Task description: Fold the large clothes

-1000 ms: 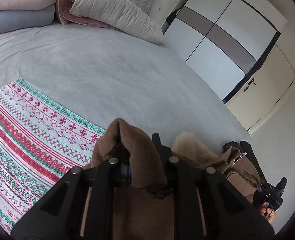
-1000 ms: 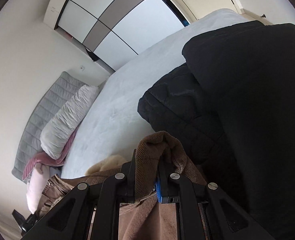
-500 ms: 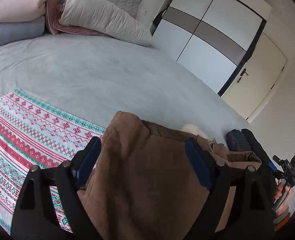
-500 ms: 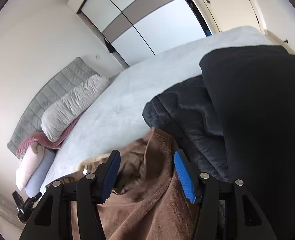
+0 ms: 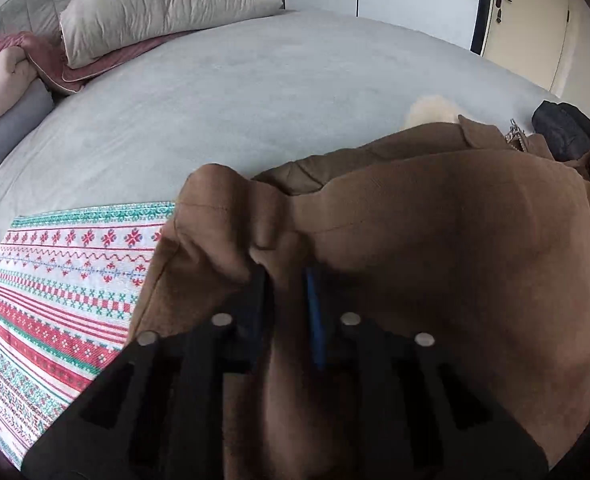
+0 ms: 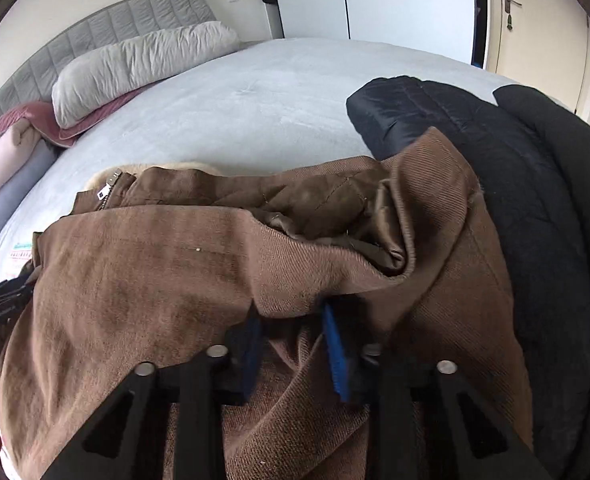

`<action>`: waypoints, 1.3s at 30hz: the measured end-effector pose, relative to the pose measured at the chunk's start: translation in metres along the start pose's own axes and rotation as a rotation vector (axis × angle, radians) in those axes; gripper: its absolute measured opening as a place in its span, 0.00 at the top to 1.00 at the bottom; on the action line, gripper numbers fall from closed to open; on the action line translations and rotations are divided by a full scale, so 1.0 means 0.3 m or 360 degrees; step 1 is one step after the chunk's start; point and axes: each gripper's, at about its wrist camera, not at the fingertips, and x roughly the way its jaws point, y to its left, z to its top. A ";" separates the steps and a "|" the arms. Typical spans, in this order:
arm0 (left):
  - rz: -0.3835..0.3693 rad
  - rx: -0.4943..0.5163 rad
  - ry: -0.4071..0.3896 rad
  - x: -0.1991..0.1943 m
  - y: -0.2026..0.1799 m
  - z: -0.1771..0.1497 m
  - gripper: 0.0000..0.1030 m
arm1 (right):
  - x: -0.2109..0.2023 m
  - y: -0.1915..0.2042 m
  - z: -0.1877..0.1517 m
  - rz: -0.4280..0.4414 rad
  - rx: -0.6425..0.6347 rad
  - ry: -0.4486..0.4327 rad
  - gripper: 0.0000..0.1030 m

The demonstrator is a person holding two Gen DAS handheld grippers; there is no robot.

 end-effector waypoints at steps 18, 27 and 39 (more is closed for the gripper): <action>0.0349 -0.0074 -0.0320 0.076 -0.012 0.156 0.94 | 0.040 0.082 0.185 -0.0432 -0.0103 -0.0435 0.96; 0.0268 -0.0285 0.0016 0.069 0.087 0.138 0.78 | 0.081 -0.054 0.166 -0.0391 0.0145 -0.0168 0.88; -0.0083 -0.0072 -0.0009 0.060 -0.180 0.130 0.13 | 0.068 0.514 -0.007 -0.0281 -0.0840 -0.0177 0.42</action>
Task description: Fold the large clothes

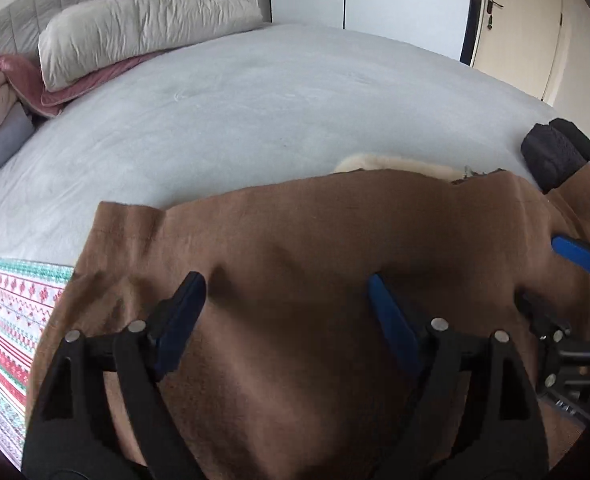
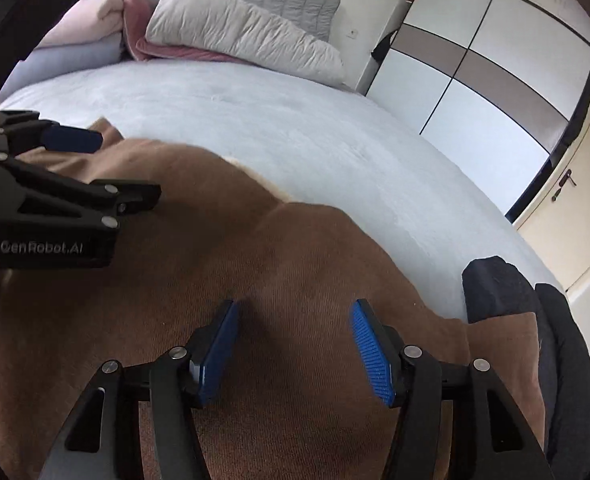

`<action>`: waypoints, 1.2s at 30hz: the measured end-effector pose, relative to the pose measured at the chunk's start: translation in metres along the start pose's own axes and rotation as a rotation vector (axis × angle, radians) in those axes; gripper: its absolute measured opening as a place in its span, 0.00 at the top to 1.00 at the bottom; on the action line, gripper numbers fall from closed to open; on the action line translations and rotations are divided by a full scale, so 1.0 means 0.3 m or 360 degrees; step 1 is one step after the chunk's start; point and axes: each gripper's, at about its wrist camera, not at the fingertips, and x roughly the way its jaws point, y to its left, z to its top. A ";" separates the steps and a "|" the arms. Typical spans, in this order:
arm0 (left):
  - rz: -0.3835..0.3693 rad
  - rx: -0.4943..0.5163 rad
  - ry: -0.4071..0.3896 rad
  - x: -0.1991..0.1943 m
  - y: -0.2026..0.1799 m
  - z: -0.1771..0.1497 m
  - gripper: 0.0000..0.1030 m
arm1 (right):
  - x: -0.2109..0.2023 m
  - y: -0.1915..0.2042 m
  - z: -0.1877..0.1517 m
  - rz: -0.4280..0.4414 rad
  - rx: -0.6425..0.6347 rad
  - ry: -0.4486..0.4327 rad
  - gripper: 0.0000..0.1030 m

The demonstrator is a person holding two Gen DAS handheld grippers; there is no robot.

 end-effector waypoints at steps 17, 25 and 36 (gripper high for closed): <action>0.0370 -0.0080 -0.0011 -0.341 0.358 -0.173 0.22 | -0.253 -0.564 -0.278 -0.0164 0.0705 0.0125 0.48; -0.0308 -0.0230 -0.0024 -0.414 0.077 -0.404 0.05 | -0.400 -0.027 -0.277 0.0326 0.0426 0.0008 0.28; 0.0099 -0.0110 0.0056 -0.630 0.102 -0.542 0.10 | -0.590 -0.351 -0.656 0.0040 0.0866 0.0168 0.25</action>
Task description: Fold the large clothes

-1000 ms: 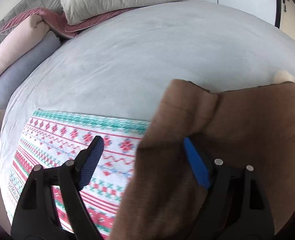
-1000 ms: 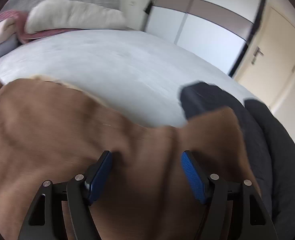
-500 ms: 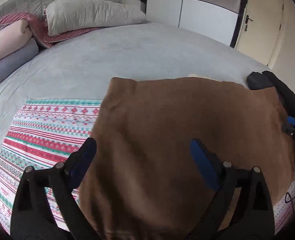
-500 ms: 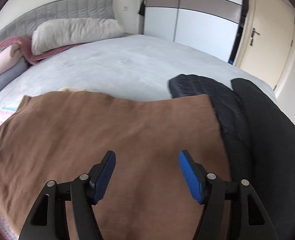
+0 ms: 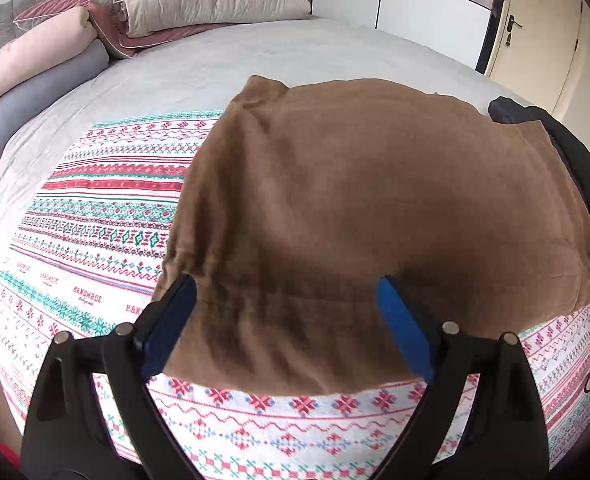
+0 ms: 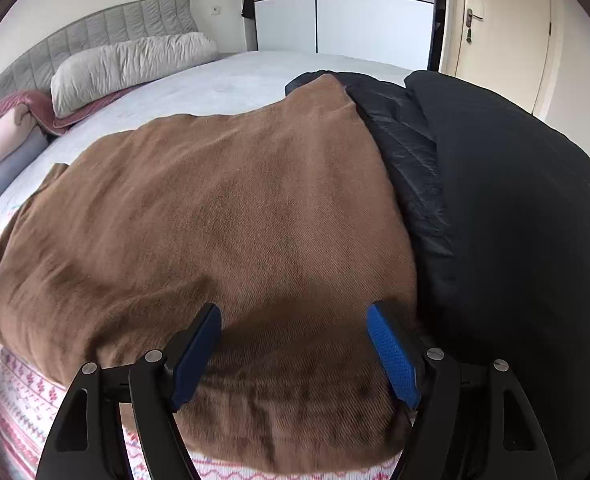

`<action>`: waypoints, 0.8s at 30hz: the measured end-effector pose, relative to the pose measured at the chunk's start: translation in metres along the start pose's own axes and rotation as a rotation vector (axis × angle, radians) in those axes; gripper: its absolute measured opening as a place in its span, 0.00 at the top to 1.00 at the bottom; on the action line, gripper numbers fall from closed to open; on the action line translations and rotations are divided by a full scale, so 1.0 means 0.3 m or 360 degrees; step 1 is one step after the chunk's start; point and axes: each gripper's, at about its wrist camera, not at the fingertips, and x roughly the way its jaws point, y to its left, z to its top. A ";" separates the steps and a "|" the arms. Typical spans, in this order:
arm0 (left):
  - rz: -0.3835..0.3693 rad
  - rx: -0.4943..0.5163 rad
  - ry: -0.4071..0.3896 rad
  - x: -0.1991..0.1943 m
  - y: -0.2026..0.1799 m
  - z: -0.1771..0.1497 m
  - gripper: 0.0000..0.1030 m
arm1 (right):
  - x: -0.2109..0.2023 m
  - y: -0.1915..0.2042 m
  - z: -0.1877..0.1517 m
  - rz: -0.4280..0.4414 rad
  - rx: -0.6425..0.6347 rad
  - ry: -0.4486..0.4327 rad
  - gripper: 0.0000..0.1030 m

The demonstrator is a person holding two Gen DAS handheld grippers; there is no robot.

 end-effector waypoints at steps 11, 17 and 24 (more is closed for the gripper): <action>0.0143 -0.0063 -0.0013 -0.370 -0.296 -0.078 0.00 | -0.456 0.317 -0.035 -0.0068 -0.0248 -0.0012 0.04; 0.0143 0.0018 0.0058 -0.328 -0.359 -0.150 0.00 | -0.445 0.366 -0.043 -0.0146 -0.0217 0.0006 0.04; 0.0267 0.0076 0.0094 -0.286 -0.410 -0.161 0.00 | -0.338 0.433 -0.118 -0.0062 -0.0312 0.0093 0.04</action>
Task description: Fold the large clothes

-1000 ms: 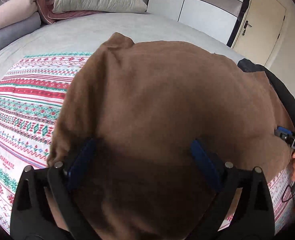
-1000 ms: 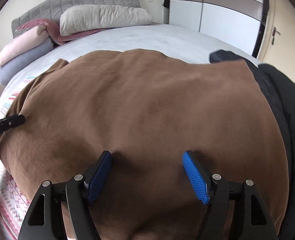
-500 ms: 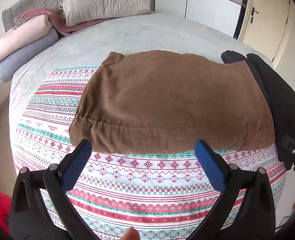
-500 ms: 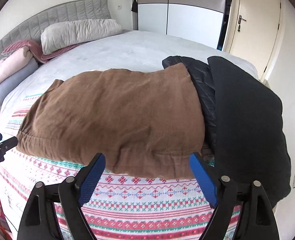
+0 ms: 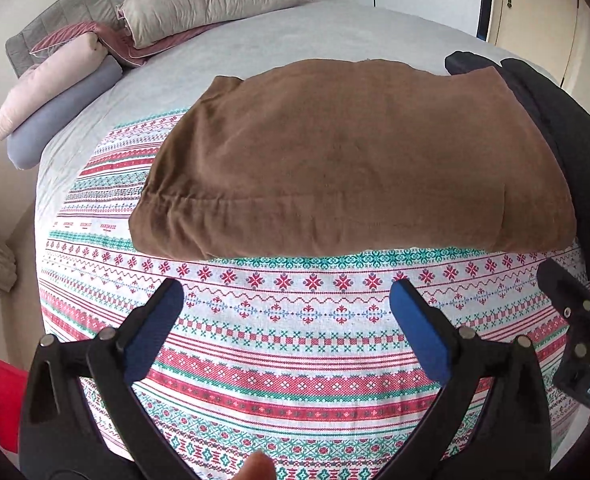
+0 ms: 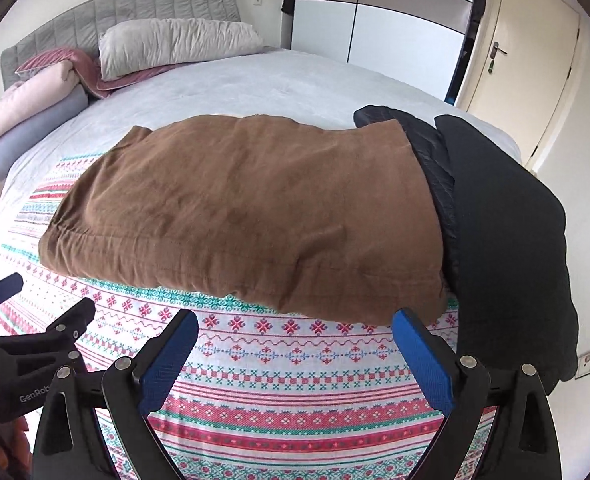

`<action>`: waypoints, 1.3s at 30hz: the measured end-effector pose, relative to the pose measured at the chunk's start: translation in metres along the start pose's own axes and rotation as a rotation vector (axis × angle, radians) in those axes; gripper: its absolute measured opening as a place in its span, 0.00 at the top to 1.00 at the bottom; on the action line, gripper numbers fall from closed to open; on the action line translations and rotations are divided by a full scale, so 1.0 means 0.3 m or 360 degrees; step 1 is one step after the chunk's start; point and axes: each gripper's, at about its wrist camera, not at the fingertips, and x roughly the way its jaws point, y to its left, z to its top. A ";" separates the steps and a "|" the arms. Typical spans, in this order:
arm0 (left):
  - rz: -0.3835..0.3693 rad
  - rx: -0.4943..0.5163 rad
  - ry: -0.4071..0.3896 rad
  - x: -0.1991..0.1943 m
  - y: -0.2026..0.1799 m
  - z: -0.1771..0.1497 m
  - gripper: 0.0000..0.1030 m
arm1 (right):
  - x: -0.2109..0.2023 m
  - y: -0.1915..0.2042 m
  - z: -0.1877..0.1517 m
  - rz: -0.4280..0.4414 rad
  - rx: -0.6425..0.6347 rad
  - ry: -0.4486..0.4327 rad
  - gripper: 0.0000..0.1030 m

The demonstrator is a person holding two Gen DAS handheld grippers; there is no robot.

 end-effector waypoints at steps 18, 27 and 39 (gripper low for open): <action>-0.0055 -0.0050 -0.0026 -0.014 0.038 -0.006 0.00 | 0.030 -0.001 0.001 -0.0046 0.0022 0.0019 0.04; -0.0056 -0.0050 -0.0013 0.001 0.040 -0.005 0.00 | 0.050 0.007 -0.003 -0.0049 0.0013 0.0048 0.04; -0.0069 -0.0020 0.0001 0.014 0.019 -0.009 0.00 | 0.064 0.013 -0.003 -0.0035 0.0016 0.0058 0.04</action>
